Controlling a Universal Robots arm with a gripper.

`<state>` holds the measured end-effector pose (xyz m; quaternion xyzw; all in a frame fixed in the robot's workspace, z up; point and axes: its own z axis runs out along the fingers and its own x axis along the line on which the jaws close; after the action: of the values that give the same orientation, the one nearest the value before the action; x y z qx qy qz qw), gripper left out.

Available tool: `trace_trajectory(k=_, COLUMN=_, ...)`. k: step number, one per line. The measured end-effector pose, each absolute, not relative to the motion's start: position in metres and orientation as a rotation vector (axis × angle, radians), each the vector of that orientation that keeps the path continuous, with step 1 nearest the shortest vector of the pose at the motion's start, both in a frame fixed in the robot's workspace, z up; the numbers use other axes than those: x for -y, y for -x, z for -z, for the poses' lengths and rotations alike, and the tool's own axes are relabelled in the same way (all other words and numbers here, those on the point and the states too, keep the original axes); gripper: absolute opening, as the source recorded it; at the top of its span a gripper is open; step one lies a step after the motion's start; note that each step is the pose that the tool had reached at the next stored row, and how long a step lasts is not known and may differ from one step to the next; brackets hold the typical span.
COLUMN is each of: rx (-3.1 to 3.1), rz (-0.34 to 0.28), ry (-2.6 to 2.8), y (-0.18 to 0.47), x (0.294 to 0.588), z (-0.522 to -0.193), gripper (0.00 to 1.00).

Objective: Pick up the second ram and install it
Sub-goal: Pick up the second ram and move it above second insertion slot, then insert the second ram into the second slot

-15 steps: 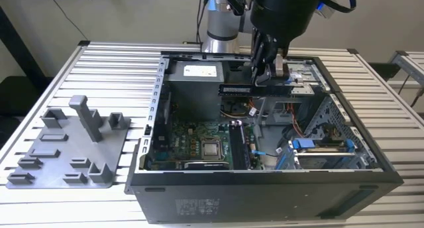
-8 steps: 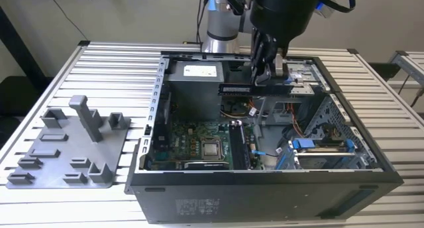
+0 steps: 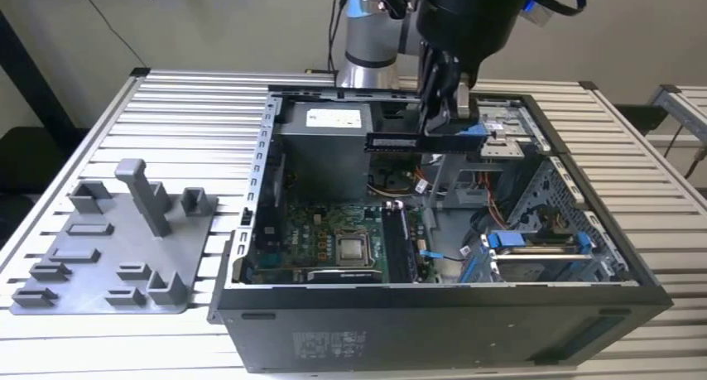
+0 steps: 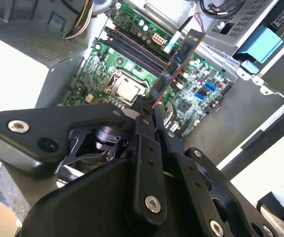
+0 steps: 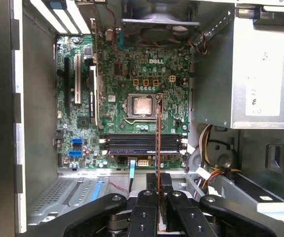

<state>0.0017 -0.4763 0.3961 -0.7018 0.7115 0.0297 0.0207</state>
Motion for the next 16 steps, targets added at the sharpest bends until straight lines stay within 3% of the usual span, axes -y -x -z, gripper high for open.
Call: trace_trajectory(k=16, rx=-2.206, rz=-0.092, ry=2.176, y=-0.006, x=0.464, z=-0.395, gripper=0.14)
